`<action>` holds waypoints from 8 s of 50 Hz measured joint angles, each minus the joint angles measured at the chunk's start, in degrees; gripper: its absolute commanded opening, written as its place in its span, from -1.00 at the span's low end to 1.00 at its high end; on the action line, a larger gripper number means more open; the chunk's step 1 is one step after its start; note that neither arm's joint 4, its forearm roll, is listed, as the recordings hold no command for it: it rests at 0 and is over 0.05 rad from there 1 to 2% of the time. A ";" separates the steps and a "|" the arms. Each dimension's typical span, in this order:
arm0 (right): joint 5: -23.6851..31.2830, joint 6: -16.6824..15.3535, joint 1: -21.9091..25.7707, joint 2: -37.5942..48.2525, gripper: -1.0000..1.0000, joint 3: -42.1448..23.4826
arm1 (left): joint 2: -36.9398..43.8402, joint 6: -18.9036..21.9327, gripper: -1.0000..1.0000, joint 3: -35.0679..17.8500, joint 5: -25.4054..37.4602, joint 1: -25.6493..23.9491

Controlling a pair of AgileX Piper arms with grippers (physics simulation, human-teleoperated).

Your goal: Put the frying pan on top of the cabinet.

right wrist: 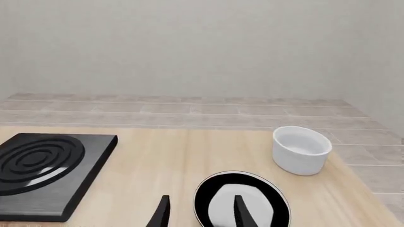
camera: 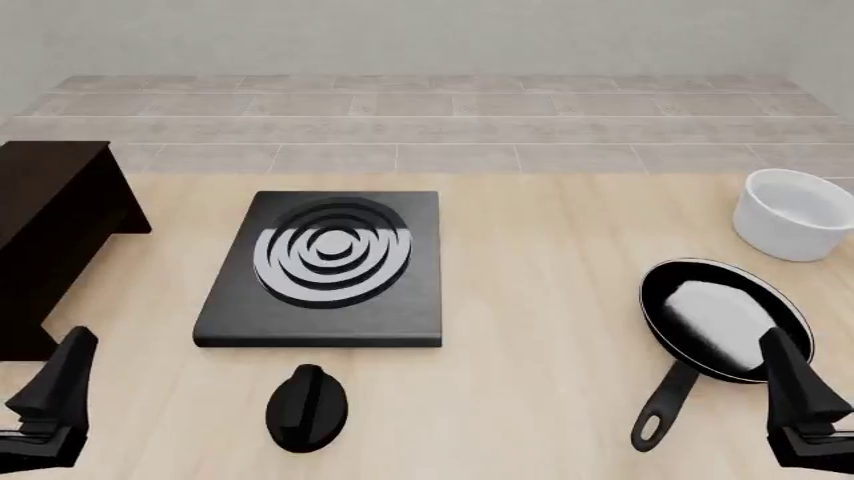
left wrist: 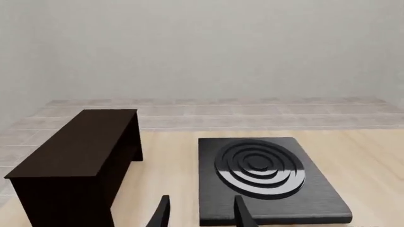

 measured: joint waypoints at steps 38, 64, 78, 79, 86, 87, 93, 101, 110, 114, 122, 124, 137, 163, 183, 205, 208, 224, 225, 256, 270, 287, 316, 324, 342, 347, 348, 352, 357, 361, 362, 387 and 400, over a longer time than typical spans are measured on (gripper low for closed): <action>0.01 -0.65 -0.05 -0.07 1.00 0.05 | 37.33 -16.16 1.00 -16.71 -17.87 -24.23; 0.28 -1.51 0.26 -0.07 1.00 0.03 | 66.37 -34.63 1.00 -28.37 -25.12 -44.91; 0.36 -1.77 0.28 -0.07 1.00 0.03 | 76.54 -39.74 1.00 -32.41 -28.71 -50.21; 0.36 -1.78 0.28 -0.07 1.00 0.03 | 77.24 -39.99 1.00 -32.68 -28.97 -50.53; 0.34 -1.89 0.23 -0.07 1.00 0.04 | 81.68 -41.30 1.00 -34.59 -30.33 -52.69; 0.33 -1.91 0.22 -0.07 1.00 0.04 | 82.24 -41.41 1.00 -34.87 -30.48 -52.94; 0.28 -1.98 0.18 -0.08 1.00 0.04 | 85.14 -41.86 1.00 -36.30 -31.28 -54.30; 0.26 -2.04 0.16 -0.08 1.00 0.04 | 88.73 -42.09 1.00 -38.12 -32.64 -55.42; 0.24 -2.04 0.15 -0.08 1.00 0.04 | 92.91 -42.57 1.00 -40.35 -34.24 -55.84; 0.23 -1.99 0.12 -0.08 1.00 0.04 | 94.75 -42.74 1.00 -41.32 -34.82 -55.85; 0.23 -1.83 0.06 -0.08 1.00 0.05 | 98.50 -43.06 1.00 -43.33 -35.92 -55.66; 0.23 -1.79 0.05 -0.08 1.00 0.05 | 99.33 -43.17 1.00 -43.84 -36.13 -55.65; 0.19 -1.44 -0.10 -0.08 1.00 0.05 | 104.41 -43.47 1.00 -47.14 -37.16 -56.54; 0.00 -1.64 -0.14 -0.08 1.00 0.05 | 112.45 -44.14 1.00 -52.80 -38.92 -59.81; -0.12 -1.57 -0.23 -0.08 1.00 0.04 | 116.37 -44.49 1.00 -56.69 -37.76 -60.56; -0.18 -1.10 -0.40 -0.08 1.00 0.04 | 118.92 -45.28 1.00 -59.54 -37.54 -62.16; -0.18 -1.03 -0.42 -0.08 1.00 0.04 | 119.30 -45.47 1.00 -59.83 -37.64 -62.28; -0.20 -0.65 -0.54 -0.08 1.00 0.05 | 121.58 -47.25 1.00 -61.12 -38.65 -62.69; -0.20 -0.62 -0.55 -0.08 1.00 0.05 | 121.72 -47.36 1.00 -61.22 -38.70 -62.74; -0.30 -0.39 -0.85 -0.07 1.00 0.01 | 125.73 -49.95 1.00 -63.61 -40.58 -64.98; -0.39 -0.29 -0.98 -0.07 1.00 0.02 | 126.98 -50.30 1.00 -64.64 -40.72 -65.95; -0.53 -0.58 -1.00 -0.08 1.00 0.04 | 127.50 -50.05 1.00 -65.82 -40.22 -66.85; -0.55 -0.47 -1.23 -0.07 1.00 0.03 | 130.25 -52.05 1.00 -67.89 -39.90 -66.86; -0.60 -0.34 -1.35 -0.07 1.00 0.04 | 130.96 -52.28 1.00 -68.60 -39.64 -66.85; -0.72 0.12 -1.65 -0.07 1.00 0.05 | 131.61 -51.67 1.00 -69.64 -39.44 -67.41; -0.75 0.21 -1.71 -0.07 1.00 0.05 | 131.82 -51.59 1.00 -69.87 -39.50 -67.50; -0.75 0.22 -1.72 -0.07 1.00 0.05 | 131.89 -51.58 1.00 -69.93 -39.52 -67.49; -0.75 0.24 -1.74 -0.07 1.00 0.05 | 132.10 -51.62 1.00 -70.11 -39.63 -67.48; -0.75 0.23 -1.76 -0.07 1.00 0.05 | 132.30 -51.72 1.00 -70.32 -39.77 -67.46; -0.78 0.20 -1.79 -0.07 1.00 0.05 | 132.41 -51.54 1.00 -70.45 -39.86 -67.50; -0.79 0.19 -1.79 -0.07 1.00 0.05 | 132.43 -51.48 1.00 -70.48 -39.87 -67.52; -0.91 0.17 -1.85 -0.07 1.00 0.05 | 133.02 -51.04 1.00 -71.60 -39.59 -67.75; -0.83 0.32 -1.92 -0.07 1.00 0.06 | 133.29 -51.53 1.00 -72.28 -39.50 -67.71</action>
